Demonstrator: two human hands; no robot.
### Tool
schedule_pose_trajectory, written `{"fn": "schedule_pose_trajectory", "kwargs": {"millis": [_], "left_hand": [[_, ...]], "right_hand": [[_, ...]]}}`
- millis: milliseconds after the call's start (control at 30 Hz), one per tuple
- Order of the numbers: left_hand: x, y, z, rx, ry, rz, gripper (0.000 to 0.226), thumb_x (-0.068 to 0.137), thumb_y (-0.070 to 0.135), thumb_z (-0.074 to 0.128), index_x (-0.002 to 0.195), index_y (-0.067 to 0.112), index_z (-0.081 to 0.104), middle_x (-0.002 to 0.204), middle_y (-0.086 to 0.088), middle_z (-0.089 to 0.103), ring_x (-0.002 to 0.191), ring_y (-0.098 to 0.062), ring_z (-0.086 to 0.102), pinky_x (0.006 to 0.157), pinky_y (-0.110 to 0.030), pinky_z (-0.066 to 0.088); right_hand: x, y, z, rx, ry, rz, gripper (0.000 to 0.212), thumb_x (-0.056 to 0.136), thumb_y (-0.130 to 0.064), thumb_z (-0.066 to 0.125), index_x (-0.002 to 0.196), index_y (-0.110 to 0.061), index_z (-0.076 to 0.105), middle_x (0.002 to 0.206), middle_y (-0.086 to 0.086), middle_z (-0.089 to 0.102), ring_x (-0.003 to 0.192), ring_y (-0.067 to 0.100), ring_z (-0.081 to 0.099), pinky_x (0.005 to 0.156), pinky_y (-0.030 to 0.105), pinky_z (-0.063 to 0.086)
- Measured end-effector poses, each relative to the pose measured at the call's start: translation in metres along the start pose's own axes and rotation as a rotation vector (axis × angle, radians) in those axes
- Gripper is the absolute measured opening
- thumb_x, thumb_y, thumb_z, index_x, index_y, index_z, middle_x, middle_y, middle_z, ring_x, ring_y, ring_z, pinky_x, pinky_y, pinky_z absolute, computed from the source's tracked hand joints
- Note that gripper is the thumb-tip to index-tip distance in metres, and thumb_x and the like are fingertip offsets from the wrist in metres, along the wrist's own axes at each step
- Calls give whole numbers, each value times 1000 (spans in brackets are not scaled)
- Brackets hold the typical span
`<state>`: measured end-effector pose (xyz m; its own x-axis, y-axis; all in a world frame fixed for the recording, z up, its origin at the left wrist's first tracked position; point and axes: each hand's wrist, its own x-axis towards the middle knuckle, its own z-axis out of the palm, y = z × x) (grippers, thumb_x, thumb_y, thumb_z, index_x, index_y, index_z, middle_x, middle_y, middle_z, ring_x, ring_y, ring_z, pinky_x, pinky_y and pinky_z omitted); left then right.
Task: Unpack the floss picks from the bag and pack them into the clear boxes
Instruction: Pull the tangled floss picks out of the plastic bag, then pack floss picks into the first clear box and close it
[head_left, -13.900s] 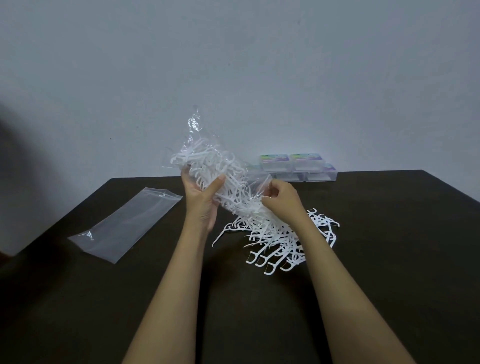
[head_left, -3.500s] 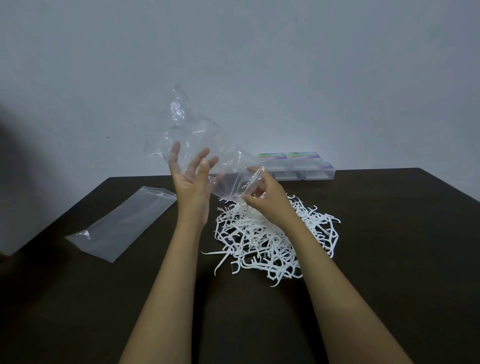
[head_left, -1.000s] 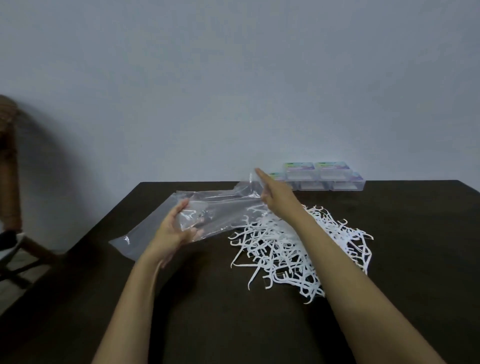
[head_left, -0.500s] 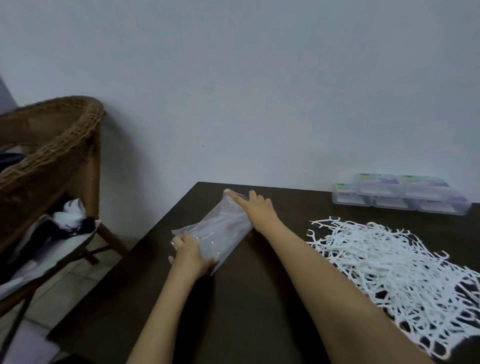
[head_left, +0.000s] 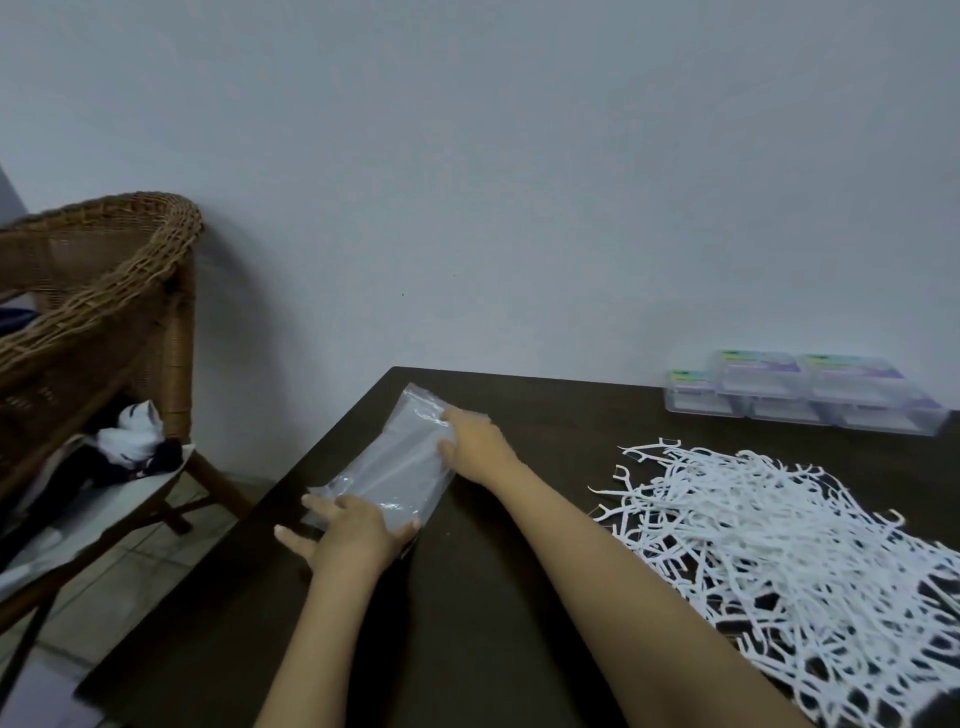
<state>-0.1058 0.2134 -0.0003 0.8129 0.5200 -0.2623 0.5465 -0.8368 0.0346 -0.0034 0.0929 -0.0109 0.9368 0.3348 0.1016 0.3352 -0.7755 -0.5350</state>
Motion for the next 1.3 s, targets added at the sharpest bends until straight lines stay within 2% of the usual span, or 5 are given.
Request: {"fn": "schedule_pose_trajectory", "kwargs": {"millis": [200,333,800,1067,1300], "left_hand": [[-11,3,-12,-163,55,-43,104,80,65,52,147,20,-12,149,-21,-27,140,-42,9,108,-67,2],[-25,12,-31,-165,152,-24,98,79,69,48,148,27,-7,150,-17,-27,140,-45,-2,105,-70,3],[-226,181,59,59,239,1419,66,96,52,26,149,18,6,157,-3,-6,144,-17,-12,108,-44,-22],[-240,203,105,124,289,1323,60,82,40,28,115,7,65,121,-9,64,117,-20,57,109,-49,9],[-203,195,100,91,362,1219,56,84,37,29,111,9,68,116,-6,67,114,-18,60,109,-49,8]], "right_hand": [[-25,-2,-36,103,-149,-119,46,100,-35,33,144,-23,29,156,8,15,145,25,0,113,53,-5],[-62,11,-92,9,-72,-142,43,99,-37,32,136,-19,44,146,4,38,141,20,20,113,58,3],[-281,179,-178,200,429,449,44,101,-24,31,121,7,54,127,22,55,118,32,49,97,35,35],[-262,180,-145,413,507,473,45,102,-31,27,140,-12,38,150,5,32,142,20,21,116,32,15],[-228,156,-132,434,522,430,39,101,-20,34,125,4,51,135,15,50,127,24,42,99,22,28]]}}
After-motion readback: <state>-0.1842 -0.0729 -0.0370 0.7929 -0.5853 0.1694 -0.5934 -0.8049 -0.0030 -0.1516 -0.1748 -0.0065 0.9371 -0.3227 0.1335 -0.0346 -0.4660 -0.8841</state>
